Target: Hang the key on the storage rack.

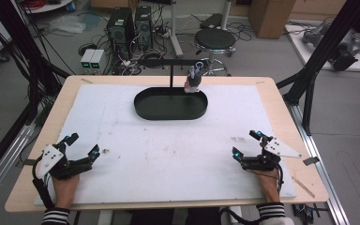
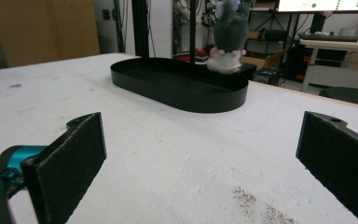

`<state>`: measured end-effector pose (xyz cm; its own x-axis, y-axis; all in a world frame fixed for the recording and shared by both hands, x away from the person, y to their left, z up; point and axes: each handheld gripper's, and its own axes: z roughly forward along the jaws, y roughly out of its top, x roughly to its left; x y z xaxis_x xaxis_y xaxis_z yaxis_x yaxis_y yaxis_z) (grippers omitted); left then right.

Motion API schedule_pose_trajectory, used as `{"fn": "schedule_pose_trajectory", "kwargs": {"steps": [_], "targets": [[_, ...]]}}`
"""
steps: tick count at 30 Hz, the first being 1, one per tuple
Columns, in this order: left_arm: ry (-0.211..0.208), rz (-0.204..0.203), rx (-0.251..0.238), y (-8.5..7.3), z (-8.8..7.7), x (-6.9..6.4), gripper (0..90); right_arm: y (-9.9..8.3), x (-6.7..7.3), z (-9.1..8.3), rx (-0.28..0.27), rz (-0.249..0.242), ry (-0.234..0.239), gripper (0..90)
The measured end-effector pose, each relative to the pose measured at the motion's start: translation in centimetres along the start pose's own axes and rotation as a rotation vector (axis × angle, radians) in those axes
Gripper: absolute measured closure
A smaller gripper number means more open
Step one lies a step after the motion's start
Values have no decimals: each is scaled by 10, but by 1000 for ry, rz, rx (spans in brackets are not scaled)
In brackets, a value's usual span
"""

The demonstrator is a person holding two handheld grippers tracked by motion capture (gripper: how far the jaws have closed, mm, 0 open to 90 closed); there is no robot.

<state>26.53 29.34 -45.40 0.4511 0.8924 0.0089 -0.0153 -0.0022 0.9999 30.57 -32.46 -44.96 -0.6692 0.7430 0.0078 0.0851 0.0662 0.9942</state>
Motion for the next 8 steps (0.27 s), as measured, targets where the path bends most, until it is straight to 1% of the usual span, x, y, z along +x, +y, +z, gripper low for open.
{"fn": "schedule_pose_trajectory", "kwargs": {"steps": [1,3,5,7,8], "targets": [[0,-1,-1,0,0,0,106,0,-1,-1,-7,-1,2,5],[0,-5,-1,0,0,0,105,-1,-2,-2,-22,22,1,5],[0,-6,-1,0,0,1,106,-2,-3,-2,-25,30,-3,5],[1,-9,-6,0,0,0,106,-1,0,-1,-16,5,-9,5],[1,-9,-6,0,0,0,106,-1,0,-1,-16,-15,-16,5]]}}
